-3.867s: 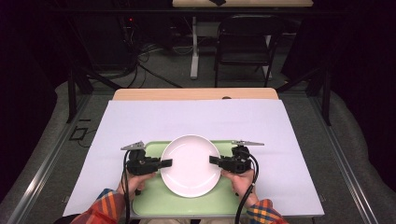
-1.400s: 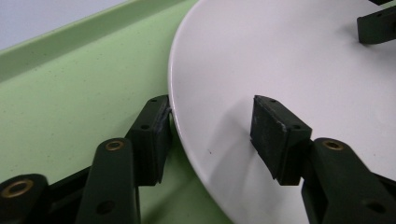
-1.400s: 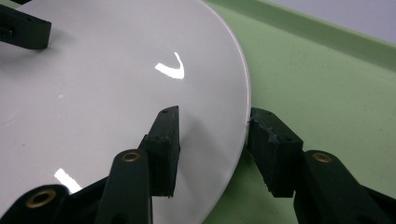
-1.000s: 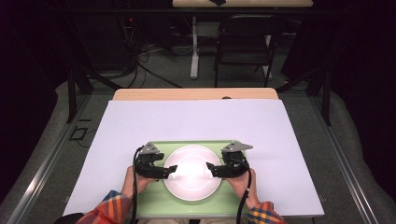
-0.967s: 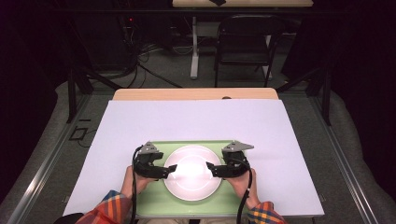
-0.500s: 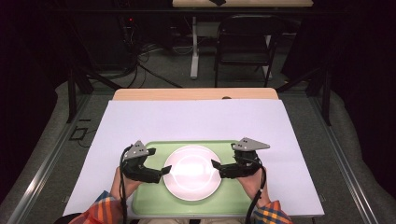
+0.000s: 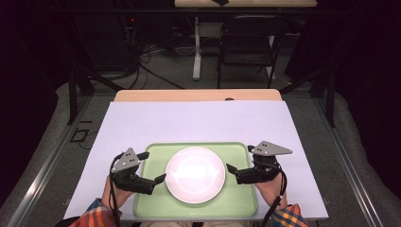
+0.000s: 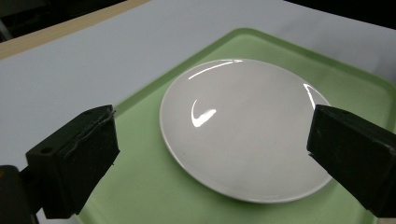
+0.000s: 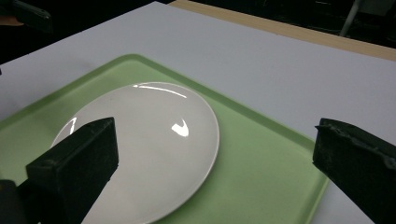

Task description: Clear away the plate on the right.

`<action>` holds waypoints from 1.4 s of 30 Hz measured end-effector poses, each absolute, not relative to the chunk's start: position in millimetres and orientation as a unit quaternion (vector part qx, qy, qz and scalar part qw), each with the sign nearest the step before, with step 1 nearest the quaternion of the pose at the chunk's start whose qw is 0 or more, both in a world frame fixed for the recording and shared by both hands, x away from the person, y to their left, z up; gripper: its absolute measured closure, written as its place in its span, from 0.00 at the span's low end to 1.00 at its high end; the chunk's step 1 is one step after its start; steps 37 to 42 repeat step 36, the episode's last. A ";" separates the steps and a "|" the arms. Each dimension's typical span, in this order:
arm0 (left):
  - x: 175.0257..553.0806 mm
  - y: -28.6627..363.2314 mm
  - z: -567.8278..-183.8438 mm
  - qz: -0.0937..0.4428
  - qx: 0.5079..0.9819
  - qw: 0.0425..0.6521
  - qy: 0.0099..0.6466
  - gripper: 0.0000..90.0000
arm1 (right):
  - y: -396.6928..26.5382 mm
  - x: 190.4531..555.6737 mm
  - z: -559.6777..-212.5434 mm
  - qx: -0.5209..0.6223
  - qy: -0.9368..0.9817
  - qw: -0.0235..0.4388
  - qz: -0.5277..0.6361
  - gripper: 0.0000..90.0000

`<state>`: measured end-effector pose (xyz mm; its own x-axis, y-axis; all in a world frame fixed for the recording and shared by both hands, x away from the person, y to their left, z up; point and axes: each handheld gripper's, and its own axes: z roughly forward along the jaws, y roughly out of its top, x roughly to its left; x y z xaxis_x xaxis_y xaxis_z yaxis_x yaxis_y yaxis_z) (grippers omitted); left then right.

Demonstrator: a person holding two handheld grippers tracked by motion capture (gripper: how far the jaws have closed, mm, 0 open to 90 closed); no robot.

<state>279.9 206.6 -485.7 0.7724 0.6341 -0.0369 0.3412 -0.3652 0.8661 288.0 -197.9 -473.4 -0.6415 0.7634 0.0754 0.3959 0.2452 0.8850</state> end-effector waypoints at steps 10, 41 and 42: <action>262.2 245.6 -485.5 0.174 0.796 0.483 0.322 0.00 | -209.4 272.6 -476.7 0.362 0.763 0.210 0.492 0.00; 251.6 295.4 -506.7 0.195 0.769 0.472 0.384 0.00 | -265.0 229.4 -498.2 0.406 0.747 0.243 0.467 0.00; 251.6 295.4 -506.7 0.195 0.769 0.472 0.384 0.00 | -265.0 229.4 -498.2 0.406 0.747 0.243 0.467 0.00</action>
